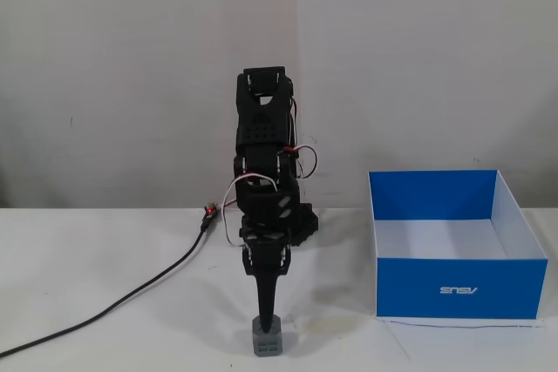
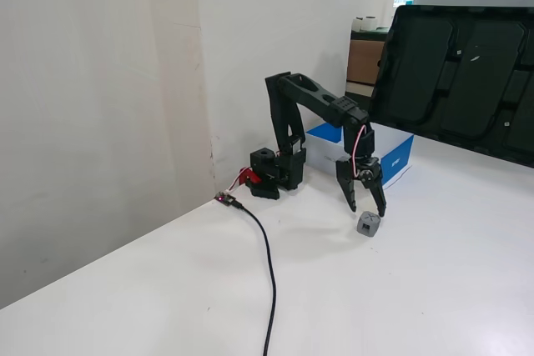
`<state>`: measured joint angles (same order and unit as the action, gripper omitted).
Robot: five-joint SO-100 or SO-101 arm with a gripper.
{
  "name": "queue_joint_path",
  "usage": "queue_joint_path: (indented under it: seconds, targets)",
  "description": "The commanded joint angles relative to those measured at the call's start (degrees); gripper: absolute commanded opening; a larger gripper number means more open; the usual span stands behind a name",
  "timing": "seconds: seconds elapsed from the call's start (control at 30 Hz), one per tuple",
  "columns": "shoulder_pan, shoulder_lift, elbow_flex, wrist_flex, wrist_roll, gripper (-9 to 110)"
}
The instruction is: Pick the gray block and keep it in the box.
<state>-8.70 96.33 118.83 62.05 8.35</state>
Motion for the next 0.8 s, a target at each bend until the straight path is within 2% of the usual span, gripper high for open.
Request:
queue_joint_path:
  seconds: [0.0, 0.43, 0.77]
  targets:
    - [-0.44, -0.88, -3.96, -1.85, 0.26, 25]
    - [0.09, -8.09, -5.71, -6.24, -0.09, 25]
    - [0.35, -8.61, -5.19, -8.96, -0.7, 20]
